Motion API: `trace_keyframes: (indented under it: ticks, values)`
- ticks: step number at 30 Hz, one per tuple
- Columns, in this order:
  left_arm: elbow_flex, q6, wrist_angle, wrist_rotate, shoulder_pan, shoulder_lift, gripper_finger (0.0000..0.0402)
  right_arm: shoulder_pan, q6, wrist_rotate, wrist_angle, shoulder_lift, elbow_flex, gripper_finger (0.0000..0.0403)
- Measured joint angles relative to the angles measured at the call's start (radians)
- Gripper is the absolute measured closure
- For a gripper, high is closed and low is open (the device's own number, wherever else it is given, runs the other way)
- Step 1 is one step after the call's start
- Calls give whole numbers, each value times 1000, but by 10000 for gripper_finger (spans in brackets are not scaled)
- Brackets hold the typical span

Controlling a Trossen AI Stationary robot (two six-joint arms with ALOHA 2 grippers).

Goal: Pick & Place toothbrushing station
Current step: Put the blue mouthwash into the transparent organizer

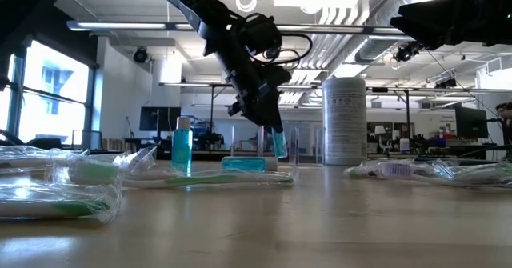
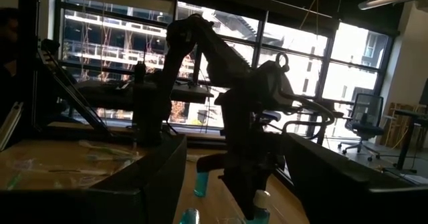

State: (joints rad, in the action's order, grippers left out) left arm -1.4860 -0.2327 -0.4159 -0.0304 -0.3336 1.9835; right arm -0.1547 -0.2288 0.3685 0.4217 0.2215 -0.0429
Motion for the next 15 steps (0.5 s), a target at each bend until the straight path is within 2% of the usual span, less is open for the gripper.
trace_keyframes:
  ticks: [15]
  values:
    - [0, -8, 2, 42, 1, 2, 307, 0, 0, 0, 0, 0, 0, 160]
